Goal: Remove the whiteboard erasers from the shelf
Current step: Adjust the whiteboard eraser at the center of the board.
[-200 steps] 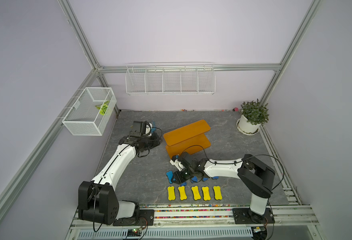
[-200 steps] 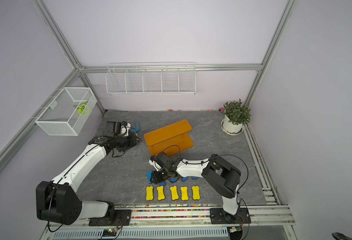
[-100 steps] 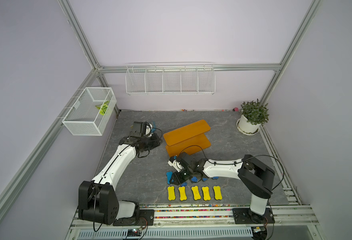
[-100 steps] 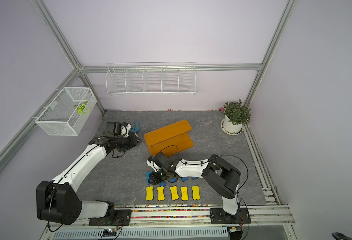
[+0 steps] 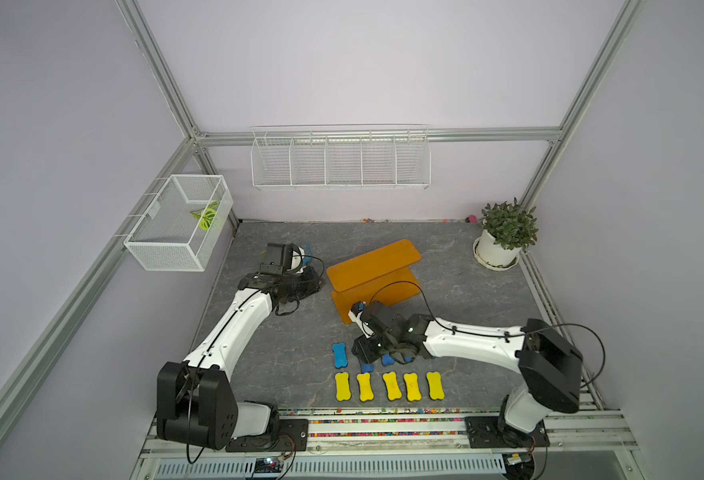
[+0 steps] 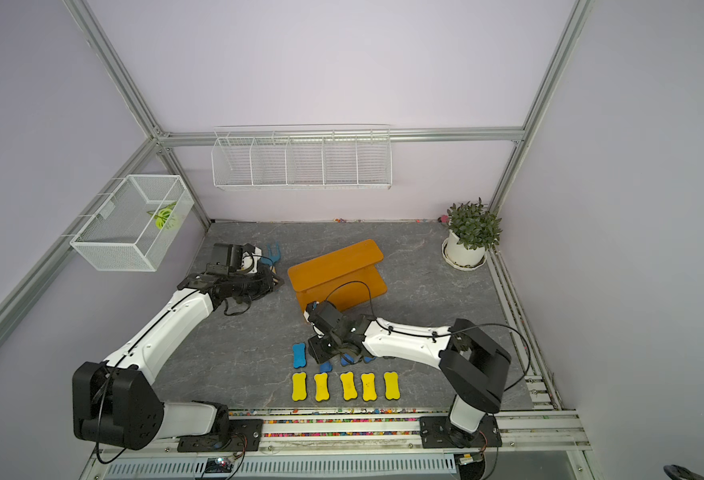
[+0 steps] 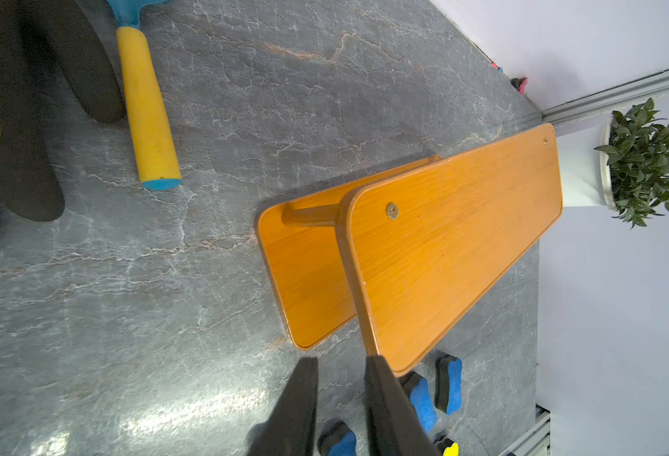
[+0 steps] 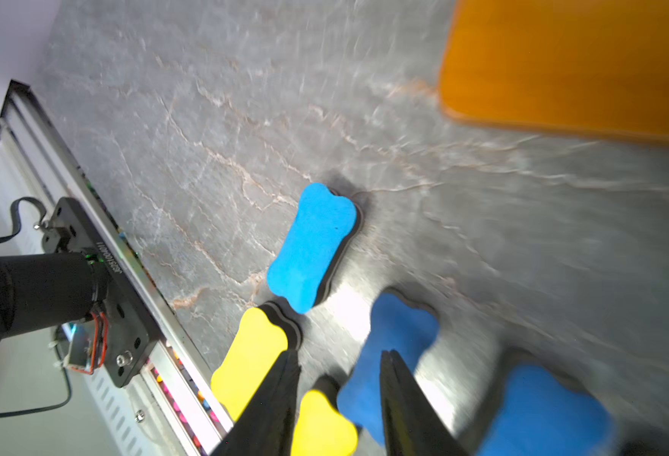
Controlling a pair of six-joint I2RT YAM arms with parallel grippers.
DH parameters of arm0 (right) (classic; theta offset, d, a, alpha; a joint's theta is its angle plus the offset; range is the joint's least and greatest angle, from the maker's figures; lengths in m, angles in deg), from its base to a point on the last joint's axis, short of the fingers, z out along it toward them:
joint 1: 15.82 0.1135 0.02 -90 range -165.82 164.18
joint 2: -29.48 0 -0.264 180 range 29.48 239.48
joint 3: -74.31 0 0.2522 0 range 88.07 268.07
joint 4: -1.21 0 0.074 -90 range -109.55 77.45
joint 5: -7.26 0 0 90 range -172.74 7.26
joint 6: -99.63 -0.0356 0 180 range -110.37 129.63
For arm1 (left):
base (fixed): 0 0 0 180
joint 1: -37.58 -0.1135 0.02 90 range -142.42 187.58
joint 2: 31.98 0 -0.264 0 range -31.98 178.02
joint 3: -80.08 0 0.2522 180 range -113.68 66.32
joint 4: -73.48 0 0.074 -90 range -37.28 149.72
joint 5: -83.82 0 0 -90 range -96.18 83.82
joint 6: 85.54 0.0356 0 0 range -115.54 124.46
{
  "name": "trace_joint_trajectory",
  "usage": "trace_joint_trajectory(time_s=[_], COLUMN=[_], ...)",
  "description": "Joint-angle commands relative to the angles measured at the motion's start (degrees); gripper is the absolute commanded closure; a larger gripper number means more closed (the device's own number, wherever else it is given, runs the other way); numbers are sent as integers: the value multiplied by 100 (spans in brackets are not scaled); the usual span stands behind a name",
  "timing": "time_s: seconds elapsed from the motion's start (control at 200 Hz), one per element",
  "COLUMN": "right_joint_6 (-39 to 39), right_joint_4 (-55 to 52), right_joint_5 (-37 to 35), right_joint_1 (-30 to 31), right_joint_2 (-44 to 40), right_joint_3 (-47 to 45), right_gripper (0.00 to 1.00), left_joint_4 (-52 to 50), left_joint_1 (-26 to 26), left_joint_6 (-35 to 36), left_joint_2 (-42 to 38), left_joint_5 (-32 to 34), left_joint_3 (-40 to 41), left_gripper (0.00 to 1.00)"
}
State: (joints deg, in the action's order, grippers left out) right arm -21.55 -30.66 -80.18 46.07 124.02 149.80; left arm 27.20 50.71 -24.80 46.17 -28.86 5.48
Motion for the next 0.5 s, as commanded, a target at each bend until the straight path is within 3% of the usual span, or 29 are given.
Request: trace_joint_trajectory(time_s=[0.0, 0.125, 0.495], right_joint_6=[-31, -140, -257], right_joint_4=[-1066, -1492, -905], right_joint_5=[-1155, -1271, -819], right_joint_1=[282, 507, 569], right_joint_2=[109, 408, 789], right_joint_3=[114, 313, 308], right_gripper=[56, 50, 46], left_joint_4=[-46, -25, -40], left_joint_1=[-32, -35, -34], left_joint_6=[95, 82, 105], left_joint_2=[-22, 42, 16], left_joint_5=[-20, -79, -43], left_joint_3=[32, 46, 71], left_gripper=[73, 73, 73])
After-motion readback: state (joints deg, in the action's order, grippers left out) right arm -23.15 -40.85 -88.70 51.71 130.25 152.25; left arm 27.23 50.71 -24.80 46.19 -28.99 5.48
